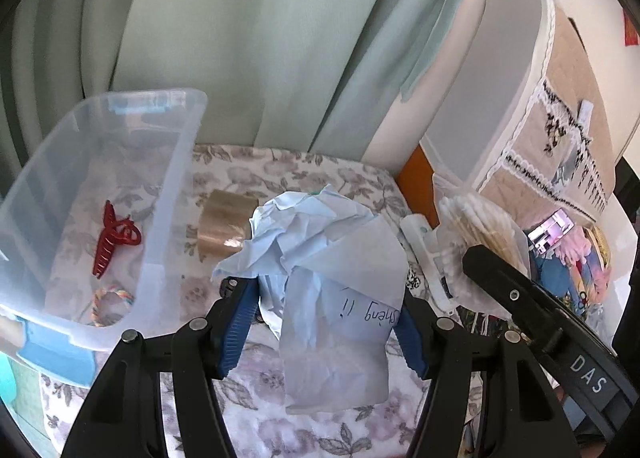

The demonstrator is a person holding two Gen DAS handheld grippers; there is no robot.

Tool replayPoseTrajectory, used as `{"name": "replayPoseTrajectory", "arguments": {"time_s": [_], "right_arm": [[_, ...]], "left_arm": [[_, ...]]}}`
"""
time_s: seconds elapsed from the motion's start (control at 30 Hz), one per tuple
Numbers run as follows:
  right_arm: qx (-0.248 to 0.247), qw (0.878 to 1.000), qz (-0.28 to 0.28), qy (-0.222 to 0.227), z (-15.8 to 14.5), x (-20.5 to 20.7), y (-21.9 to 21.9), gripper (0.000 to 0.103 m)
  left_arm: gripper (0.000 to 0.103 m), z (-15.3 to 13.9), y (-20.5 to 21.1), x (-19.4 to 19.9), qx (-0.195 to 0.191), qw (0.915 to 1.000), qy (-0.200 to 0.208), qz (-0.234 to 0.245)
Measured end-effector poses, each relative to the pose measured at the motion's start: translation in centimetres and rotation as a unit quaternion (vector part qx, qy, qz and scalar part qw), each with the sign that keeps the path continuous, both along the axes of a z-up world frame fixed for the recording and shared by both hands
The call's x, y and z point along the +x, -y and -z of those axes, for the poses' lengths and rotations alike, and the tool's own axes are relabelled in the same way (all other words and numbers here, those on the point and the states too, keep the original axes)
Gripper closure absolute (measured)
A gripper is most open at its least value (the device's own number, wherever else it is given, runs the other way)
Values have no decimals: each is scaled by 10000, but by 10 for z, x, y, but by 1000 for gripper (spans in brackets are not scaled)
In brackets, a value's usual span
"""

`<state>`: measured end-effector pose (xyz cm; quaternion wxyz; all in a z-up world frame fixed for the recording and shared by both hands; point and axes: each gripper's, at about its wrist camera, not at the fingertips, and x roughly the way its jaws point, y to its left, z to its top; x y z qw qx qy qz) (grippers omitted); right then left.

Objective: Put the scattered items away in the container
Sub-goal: 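Carry the crumpled paper and cotton swab bag with both grippers over the box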

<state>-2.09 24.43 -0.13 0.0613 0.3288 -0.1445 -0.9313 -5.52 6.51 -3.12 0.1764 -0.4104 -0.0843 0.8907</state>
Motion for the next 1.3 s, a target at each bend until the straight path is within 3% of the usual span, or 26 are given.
{"name": "replayPoseTrajectory", "arguments": {"time_s": [0.63,1.3], "right_arm": [[-1,9972,-286,-685,-53,22,32,57],[153,9946,-716,-739,-61,14,77,57]], "left_arm": [[37,-50,43,20,73,9969,-679,-399],[37,-49,106,14,238,9913,-687,-1100]]}}
